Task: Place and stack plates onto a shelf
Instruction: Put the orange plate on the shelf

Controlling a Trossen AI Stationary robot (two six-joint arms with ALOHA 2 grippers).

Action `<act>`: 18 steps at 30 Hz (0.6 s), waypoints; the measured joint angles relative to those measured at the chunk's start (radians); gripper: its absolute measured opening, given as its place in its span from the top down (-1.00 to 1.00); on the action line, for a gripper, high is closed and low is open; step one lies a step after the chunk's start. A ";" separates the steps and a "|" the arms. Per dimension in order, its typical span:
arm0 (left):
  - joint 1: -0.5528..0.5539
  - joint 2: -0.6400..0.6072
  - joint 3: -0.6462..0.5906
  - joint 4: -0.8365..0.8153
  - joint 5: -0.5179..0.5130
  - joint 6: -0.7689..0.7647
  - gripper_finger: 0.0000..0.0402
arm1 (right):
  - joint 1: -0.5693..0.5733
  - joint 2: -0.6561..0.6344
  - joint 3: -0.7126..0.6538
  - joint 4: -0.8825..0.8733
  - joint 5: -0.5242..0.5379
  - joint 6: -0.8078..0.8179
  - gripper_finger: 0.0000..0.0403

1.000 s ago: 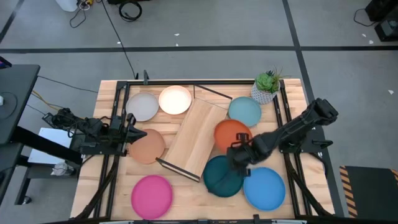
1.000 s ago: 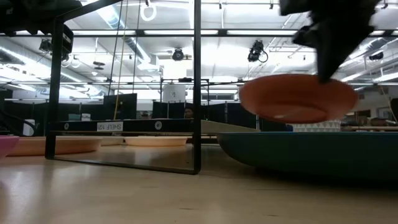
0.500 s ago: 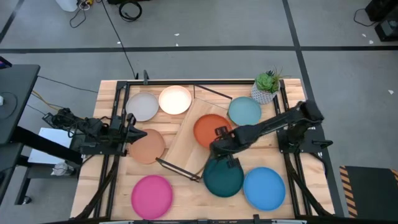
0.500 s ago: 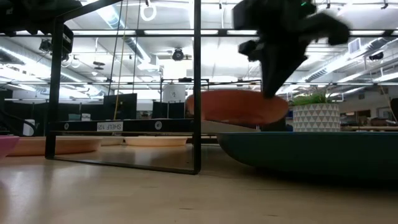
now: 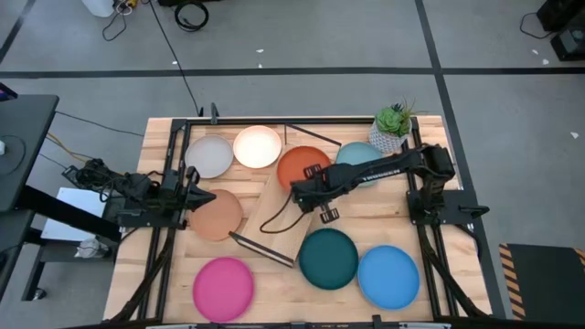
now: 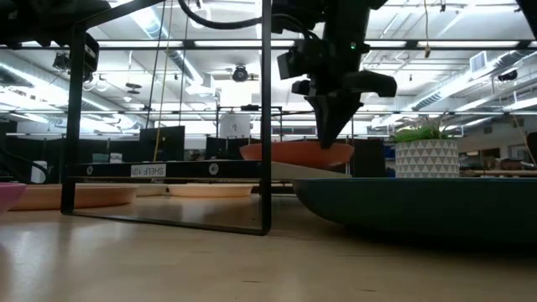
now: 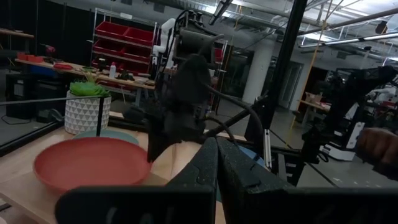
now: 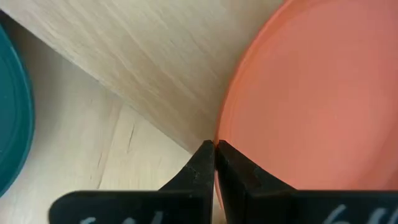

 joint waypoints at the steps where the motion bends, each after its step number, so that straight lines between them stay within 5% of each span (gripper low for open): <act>1: 0.000 0.000 0.000 0.000 0.000 0.000 0.97 | -0.006 -0.001 0.000 0.001 -0.002 0.000 0.90; 11: 0.000 0.000 0.000 0.000 0.000 0.000 0.97 | -0.026 0.002 0.000 0.010 -0.013 0.016 0.80; 18: 0.000 0.000 0.000 0.000 0.000 0.000 0.97 | -0.007 -0.010 0.005 -0.009 0.052 0.050 0.51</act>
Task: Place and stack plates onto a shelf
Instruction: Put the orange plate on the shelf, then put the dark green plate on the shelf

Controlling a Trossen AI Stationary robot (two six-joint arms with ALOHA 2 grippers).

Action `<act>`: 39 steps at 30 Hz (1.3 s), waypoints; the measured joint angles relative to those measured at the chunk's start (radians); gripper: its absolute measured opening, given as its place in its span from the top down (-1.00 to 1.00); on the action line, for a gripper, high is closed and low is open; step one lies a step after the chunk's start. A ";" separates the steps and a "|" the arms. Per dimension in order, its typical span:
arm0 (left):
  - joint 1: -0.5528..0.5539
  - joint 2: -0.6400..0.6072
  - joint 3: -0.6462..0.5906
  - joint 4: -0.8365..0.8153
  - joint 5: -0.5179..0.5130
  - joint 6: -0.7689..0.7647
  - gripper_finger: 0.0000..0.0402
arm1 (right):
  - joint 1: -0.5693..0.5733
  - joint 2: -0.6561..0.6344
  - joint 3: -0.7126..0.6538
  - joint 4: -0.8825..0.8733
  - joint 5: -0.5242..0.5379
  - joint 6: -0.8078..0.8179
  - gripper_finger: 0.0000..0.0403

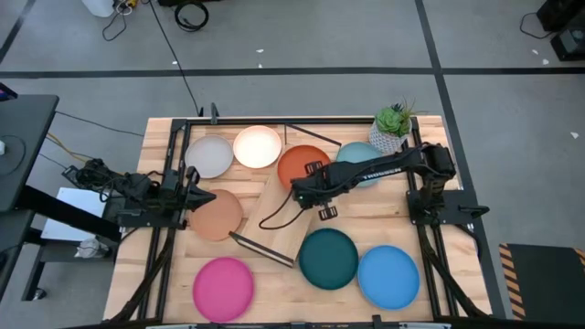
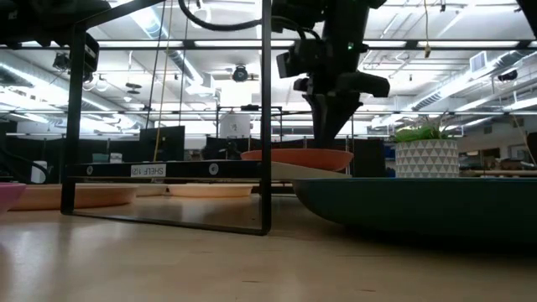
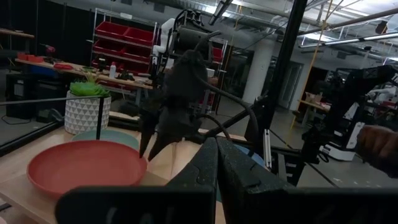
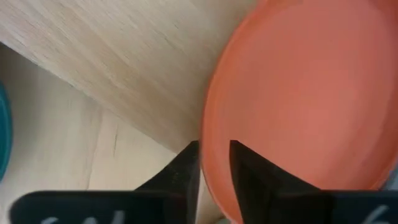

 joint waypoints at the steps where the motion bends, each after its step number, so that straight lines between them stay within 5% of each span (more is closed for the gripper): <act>1: 0.000 0.000 0.000 0.000 0.000 0.000 0.97 | 0.007 -0.005 0.003 -0.022 0.014 0.021 0.47; 10: 0.000 0.000 0.000 0.000 0.000 0.000 0.97 | 0.090 -0.119 -0.045 -0.137 0.026 0.268 0.31; 17: 0.000 0.000 0.000 0.000 0.000 0.000 0.97 | 0.116 -0.266 -0.273 -0.025 0.042 0.377 0.31; 24: 0.000 0.000 0.000 0.000 0.000 0.000 0.97 | 0.136 -0.360 -0.481 0.106 -0.089 0.497 0.32; 39: 0.000 0.000 0.000 0.000 0.000 0.000 0.97 | 0.505 -0.249 -0.401 0.227 -0.055 0.497 0.32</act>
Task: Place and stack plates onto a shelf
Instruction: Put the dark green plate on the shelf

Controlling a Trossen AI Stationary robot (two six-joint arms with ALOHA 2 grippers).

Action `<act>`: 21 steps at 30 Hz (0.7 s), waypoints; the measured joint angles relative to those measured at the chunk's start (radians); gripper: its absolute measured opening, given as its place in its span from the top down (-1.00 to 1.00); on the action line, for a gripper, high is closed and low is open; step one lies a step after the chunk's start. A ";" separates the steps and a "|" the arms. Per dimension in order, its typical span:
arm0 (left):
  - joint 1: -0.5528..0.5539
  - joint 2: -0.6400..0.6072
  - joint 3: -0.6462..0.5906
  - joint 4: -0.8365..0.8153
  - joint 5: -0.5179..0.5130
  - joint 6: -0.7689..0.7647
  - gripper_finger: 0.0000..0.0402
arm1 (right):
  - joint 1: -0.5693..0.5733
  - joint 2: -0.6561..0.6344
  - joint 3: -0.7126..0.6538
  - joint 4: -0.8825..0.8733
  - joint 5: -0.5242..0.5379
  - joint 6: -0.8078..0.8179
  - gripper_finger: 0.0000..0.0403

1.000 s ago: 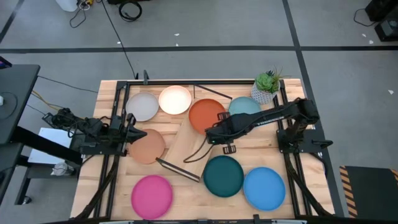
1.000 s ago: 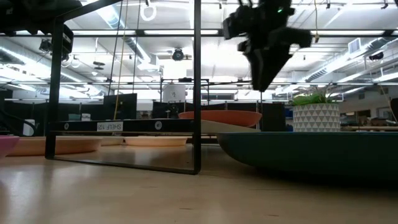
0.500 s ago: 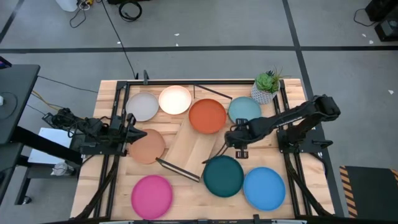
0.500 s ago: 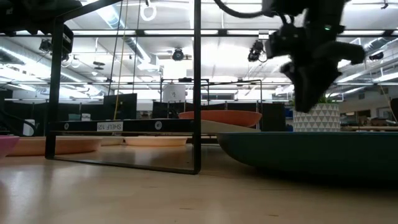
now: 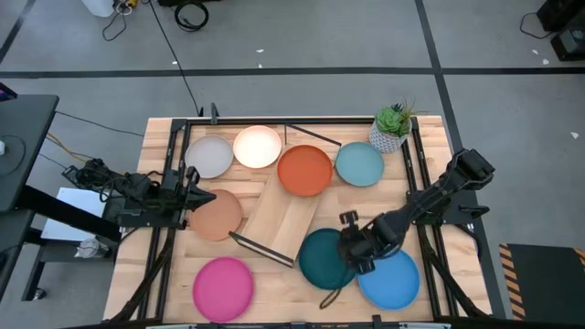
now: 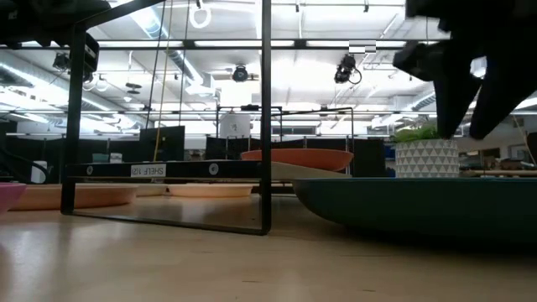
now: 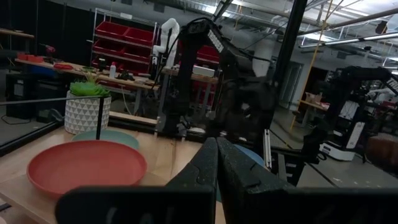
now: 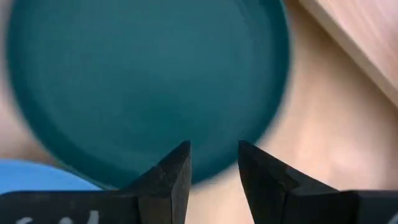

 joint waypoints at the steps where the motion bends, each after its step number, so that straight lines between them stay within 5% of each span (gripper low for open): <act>1: 0.000 0.000 0.000 0.000 0.000 0.000 0.97 | 0.014 0.000 0.000 0.046 -0.016 -0.013 0.32; 8: 0.000 0.000 0.000 0.001 0.000 0.001 0.97 | 0.127 0.063 0.003 0.267 -0.079 -0.060 0.32; 21: 0.000 0.000 0.000 0.035 -0.001 0.073 0.97 | 0.225 0.235 0.073 0.283 -0.046 0.002 0.32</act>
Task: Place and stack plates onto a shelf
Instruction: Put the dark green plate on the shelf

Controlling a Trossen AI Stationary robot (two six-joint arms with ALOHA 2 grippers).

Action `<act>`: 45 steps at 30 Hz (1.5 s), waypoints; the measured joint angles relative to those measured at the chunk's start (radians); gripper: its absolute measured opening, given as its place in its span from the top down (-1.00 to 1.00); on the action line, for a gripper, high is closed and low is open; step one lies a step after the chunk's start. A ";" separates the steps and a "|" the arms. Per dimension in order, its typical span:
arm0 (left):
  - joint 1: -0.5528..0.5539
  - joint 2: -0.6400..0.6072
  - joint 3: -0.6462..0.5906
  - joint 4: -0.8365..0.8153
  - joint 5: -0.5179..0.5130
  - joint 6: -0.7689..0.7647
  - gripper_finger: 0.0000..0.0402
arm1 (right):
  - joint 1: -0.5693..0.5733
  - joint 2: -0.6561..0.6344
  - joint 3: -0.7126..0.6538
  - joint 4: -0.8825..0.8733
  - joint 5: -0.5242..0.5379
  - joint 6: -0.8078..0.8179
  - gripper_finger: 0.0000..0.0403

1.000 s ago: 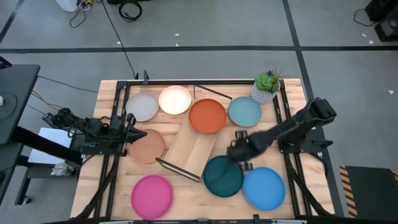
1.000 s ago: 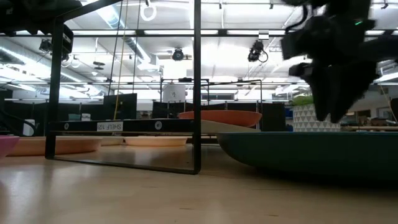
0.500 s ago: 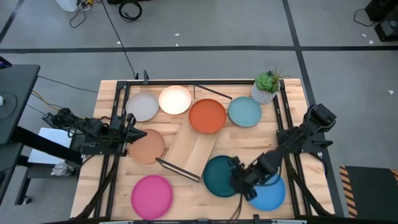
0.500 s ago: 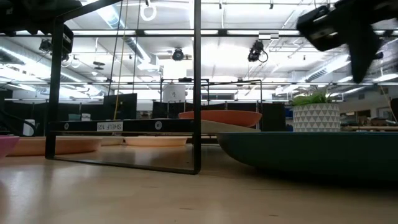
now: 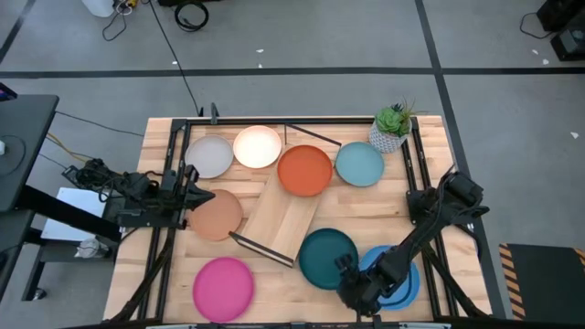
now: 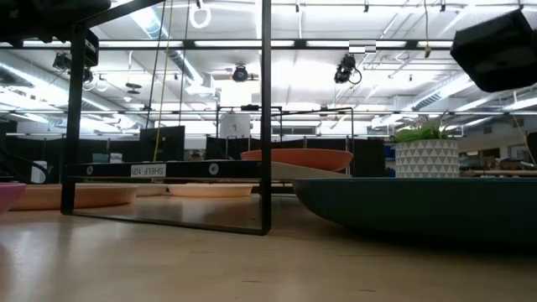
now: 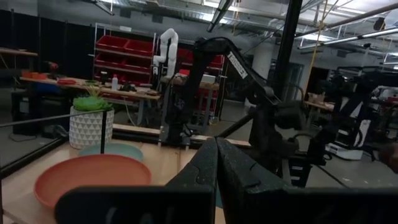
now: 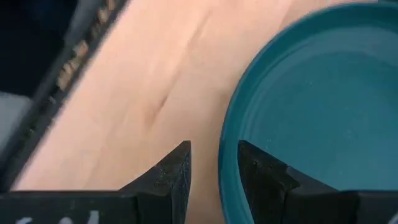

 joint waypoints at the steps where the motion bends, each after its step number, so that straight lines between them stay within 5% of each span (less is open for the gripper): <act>1: 0.000 0.000 0.000 0.000 0.000 -0.001 0.97 | 0.000 0.016 0.014 -0.017 0.003 -0.008 0.32; 9: 0.000 0.000 0.000 0.000 0.000 -0.054 0.97 | -0.010 0.079 0.053 -0.083 0.024 -0.036 0.37; 18: 0.000 0.000 0.000 0.009 -0.021 -0.056 0.97 | -0.041 0.068 0.057 -0.113 0.014 -0.012 0.80; 22: 0.000 0.000 0.000 0.010 -0.029 -0.056 0.97 | -0.051 0.067 0.117 -0.243 -0.007 0.006 0.93; 34: 0.000 0.000 0.000 0.010 -0.037 -0.081 0.97 | -0.051 0.067 0.285 -0.677 -0.096 0.000 0.92; 45: 0.000 0.000 0.000 0.012 -0.073 -0.154 0.97 | -0.003 -0.086 0.287 -0.692 0.129 -0.058 0.92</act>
